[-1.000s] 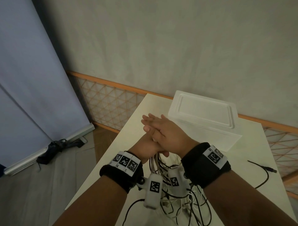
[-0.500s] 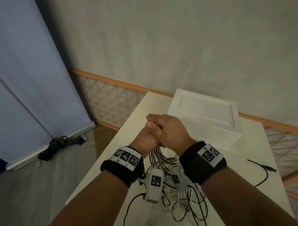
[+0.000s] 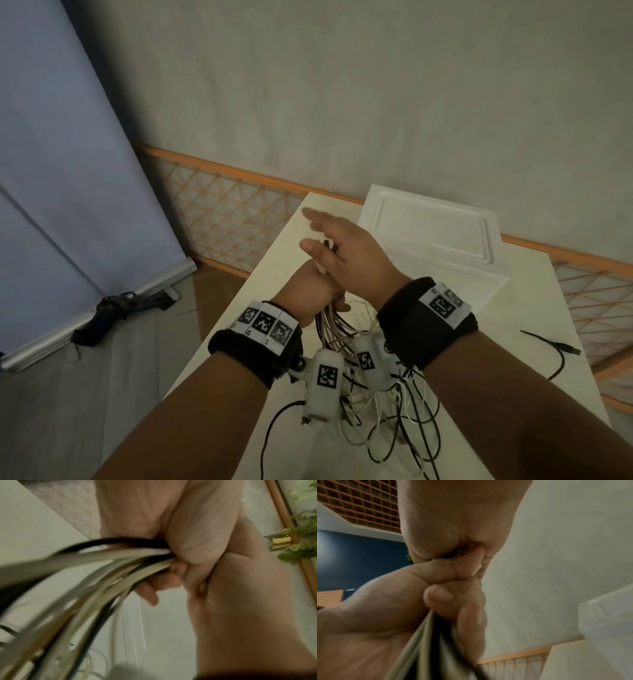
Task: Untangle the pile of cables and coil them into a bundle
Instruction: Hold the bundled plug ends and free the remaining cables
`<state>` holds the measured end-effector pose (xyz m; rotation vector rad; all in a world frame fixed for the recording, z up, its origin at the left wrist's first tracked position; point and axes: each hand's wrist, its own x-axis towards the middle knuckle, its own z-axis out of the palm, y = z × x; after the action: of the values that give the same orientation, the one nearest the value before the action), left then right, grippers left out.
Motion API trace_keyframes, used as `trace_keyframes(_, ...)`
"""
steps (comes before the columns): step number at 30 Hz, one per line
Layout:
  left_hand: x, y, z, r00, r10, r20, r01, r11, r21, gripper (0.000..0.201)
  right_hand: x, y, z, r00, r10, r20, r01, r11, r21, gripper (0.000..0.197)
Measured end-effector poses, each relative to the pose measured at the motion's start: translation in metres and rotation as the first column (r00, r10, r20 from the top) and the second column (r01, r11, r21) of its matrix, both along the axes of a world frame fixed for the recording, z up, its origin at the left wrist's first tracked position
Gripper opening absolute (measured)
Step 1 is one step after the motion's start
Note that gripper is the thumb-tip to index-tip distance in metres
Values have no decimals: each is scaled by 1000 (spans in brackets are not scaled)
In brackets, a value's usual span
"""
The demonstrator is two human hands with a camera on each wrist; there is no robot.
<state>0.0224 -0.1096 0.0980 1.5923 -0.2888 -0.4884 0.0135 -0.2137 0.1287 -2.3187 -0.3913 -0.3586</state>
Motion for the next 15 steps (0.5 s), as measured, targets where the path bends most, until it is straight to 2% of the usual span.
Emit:
trace_keyframes(2, 14, 8, 3, 990, 74, -120, -92, 983, -156, 10, 2, 3, -9, 988, -77, -134, 111, 956, 273, 66)
trace_keyframes(3, 22, 14, 5, 977, 104, -189, -145, 964, -222, 18, 2, 5, -15, 963, -76, -259, 169, 919, 356, 68)
trace_keyframes(4, 29, 18, 4, 961, 129, -246, -192, 948, -254, 30, -1, 8, -20, 920, -42, -389, 189, 918, 348, 65)
trace_keyframes(6, 38, 22, 2, 934, 147, -325, -247, 924, -291, 46, -7, 13, -33, 848, 57, -527, 92, 964, 251, 49)
trace_keyframes(8, 41, 20, 2, 917, 139, -373, -274, 900, -339, 46, -14, 17, -40, 855, 81, -512, 47, 972, 232, 36)
trace_keyframes(13, 61, 24, 12, 892, 145, -428, -344, 832, -435, 32, -26, 2, -48, 894, -96, -437, 95, 995, -26, 37)
trace_keyframes(15, 72, 31, 18, 887, 174, -428, -373, 816, -441, 31, -39, -14, -60, 891, -194, -410, 127, 974, -185, 24)
